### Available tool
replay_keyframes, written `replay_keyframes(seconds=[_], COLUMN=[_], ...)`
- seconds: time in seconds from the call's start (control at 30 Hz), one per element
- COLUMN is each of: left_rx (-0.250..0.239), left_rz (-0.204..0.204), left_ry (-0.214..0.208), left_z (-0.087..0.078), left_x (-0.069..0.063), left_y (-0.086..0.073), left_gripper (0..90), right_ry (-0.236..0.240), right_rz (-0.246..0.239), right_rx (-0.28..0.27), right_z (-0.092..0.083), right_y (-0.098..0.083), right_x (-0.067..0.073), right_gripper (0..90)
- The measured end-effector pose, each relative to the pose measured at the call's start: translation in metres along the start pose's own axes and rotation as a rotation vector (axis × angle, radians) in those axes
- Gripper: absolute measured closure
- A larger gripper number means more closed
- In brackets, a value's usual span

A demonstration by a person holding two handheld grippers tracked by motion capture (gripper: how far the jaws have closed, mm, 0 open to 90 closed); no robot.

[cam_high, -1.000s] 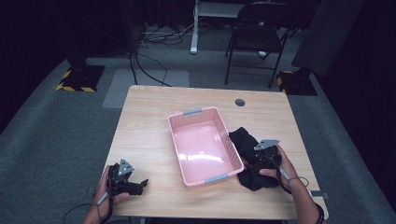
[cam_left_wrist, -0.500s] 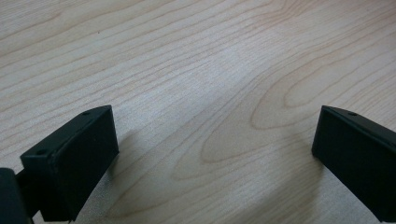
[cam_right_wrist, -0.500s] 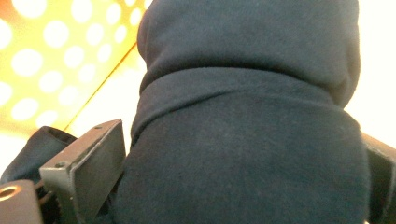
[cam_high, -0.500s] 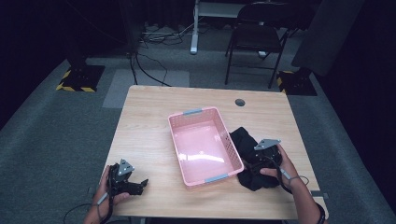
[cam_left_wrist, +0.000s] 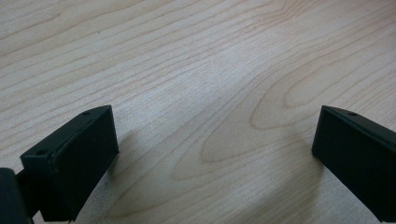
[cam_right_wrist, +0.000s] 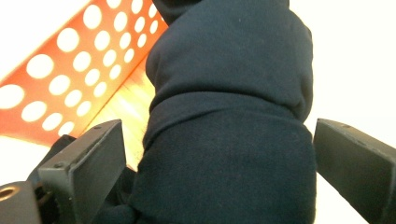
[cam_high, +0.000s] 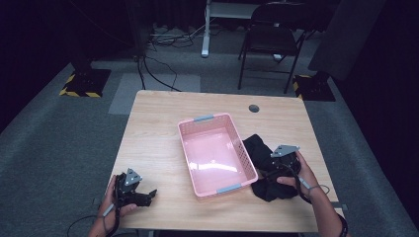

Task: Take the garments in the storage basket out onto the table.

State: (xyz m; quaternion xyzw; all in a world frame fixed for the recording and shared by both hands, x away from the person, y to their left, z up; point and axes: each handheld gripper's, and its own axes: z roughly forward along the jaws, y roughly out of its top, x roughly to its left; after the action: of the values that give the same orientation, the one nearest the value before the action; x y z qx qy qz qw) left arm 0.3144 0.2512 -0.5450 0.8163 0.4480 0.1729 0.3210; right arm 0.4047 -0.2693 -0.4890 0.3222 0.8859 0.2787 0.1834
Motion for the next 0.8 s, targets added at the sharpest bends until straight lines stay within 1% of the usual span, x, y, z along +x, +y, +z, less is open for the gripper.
replay_keyframes(seconds=[0.5,0.8], left_rx=[0.000,0.000], left_rz=[-0.001,0.000], left_ry=[0.000,0.000], left_z=[0.000,0.000], left_x=[0.000,0.000], left_y=[0.000,0.000], left_gripper=[0.0,0.0], right_ry=[-0.036,-0.055], right_rz=[-0.059,-0.073], right_rx=[-0.026,-0.038], right_z=[-0.025,-0.040], right_y=[0.012,0.013], right_x=[0.006,0.007], right_gripper=[3.4,3.3])
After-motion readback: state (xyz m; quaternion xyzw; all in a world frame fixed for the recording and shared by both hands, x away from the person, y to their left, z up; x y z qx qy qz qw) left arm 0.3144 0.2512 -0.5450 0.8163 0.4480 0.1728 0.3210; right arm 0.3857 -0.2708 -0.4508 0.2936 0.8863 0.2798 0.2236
